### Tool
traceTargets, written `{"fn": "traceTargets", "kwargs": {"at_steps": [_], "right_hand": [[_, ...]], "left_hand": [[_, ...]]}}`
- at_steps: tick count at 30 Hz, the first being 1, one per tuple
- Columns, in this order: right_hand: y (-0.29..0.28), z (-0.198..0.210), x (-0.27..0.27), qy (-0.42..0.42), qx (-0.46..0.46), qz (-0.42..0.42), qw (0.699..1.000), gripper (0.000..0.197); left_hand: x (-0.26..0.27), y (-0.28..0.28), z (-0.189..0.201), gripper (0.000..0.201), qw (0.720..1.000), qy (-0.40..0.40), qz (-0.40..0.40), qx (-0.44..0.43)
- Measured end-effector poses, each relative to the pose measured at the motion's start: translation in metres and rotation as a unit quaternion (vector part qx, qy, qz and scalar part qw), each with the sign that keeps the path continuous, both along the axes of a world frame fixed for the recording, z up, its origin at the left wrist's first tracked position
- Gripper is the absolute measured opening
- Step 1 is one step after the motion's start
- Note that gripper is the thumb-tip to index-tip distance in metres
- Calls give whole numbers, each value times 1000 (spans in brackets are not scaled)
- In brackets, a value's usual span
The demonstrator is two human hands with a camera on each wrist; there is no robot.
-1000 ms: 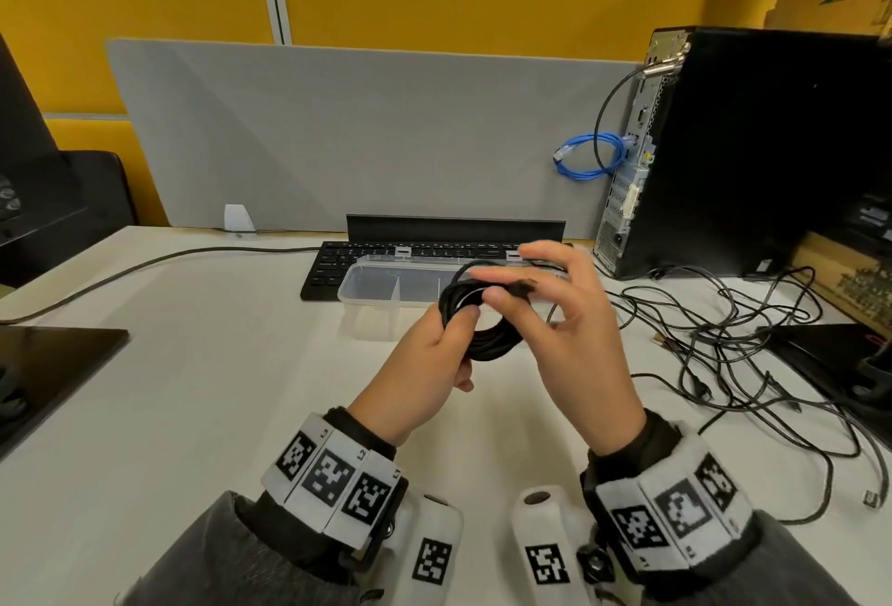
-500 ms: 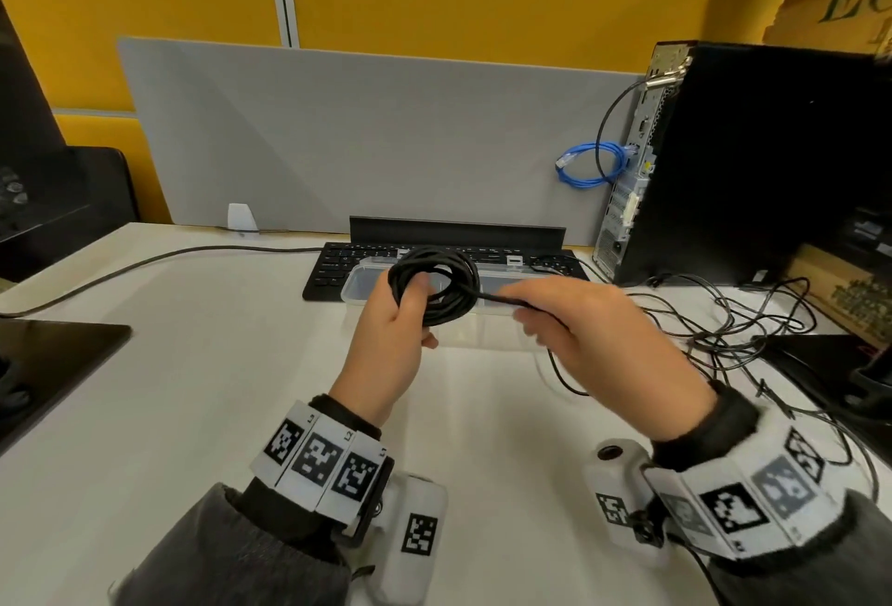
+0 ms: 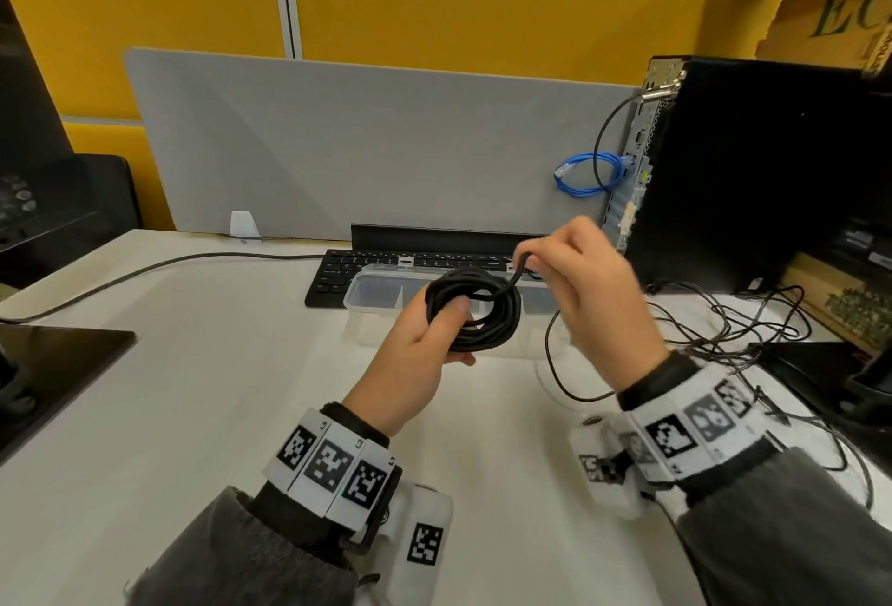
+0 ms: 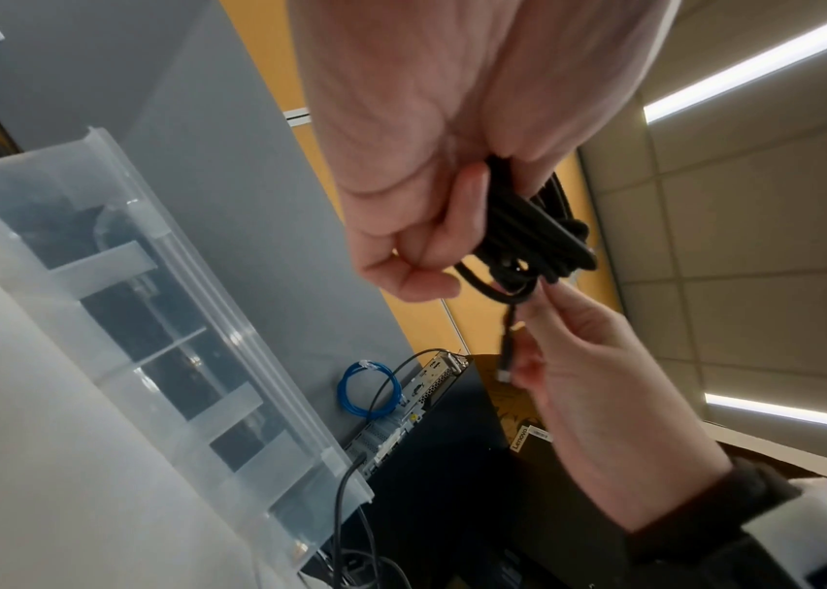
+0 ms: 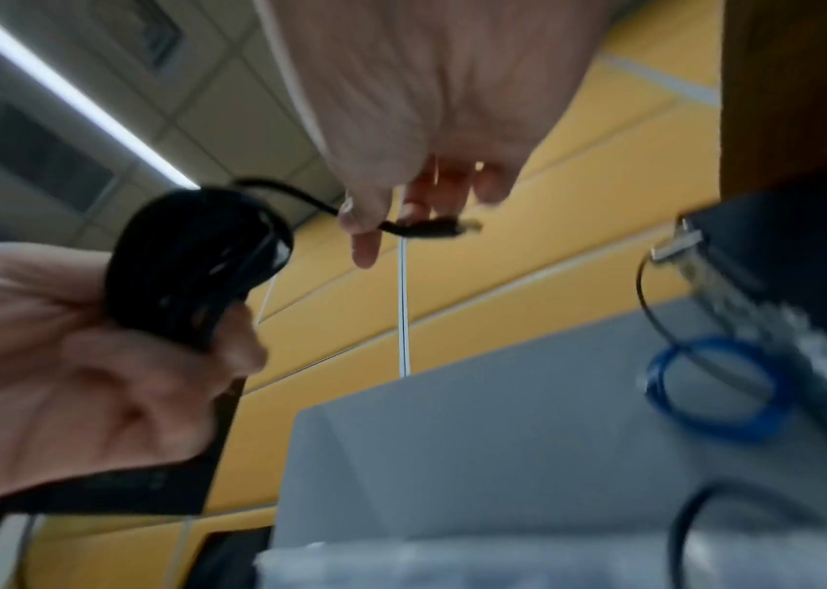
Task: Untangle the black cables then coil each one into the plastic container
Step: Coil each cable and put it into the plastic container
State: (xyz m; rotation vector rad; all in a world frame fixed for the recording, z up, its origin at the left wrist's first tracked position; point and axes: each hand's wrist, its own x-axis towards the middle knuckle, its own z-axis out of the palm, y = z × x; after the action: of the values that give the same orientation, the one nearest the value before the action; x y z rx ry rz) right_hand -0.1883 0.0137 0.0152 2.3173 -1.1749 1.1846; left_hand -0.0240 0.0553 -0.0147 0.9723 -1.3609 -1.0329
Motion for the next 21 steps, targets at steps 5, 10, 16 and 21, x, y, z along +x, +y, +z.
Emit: {"fn": "traceTargets", "kwargs": {"at_steps": [5,10,16,21], "right_hand": [[4,-14,21,-265,275,149,912,17],[10,-18,20,-432,455,232,743,13],[14,-13,-1,-390,516,307,698,25],[21,-17,13,-392,418,239,784,23]], "left_hand": [[-1,-3,-5,20,1000,-16,-15,18],[1,-7,-9,24,997,-75,7,20],[4,-11,-12,15,994,-96,43,23],[0,-10,-13,16,996,-72,55,7]]}}
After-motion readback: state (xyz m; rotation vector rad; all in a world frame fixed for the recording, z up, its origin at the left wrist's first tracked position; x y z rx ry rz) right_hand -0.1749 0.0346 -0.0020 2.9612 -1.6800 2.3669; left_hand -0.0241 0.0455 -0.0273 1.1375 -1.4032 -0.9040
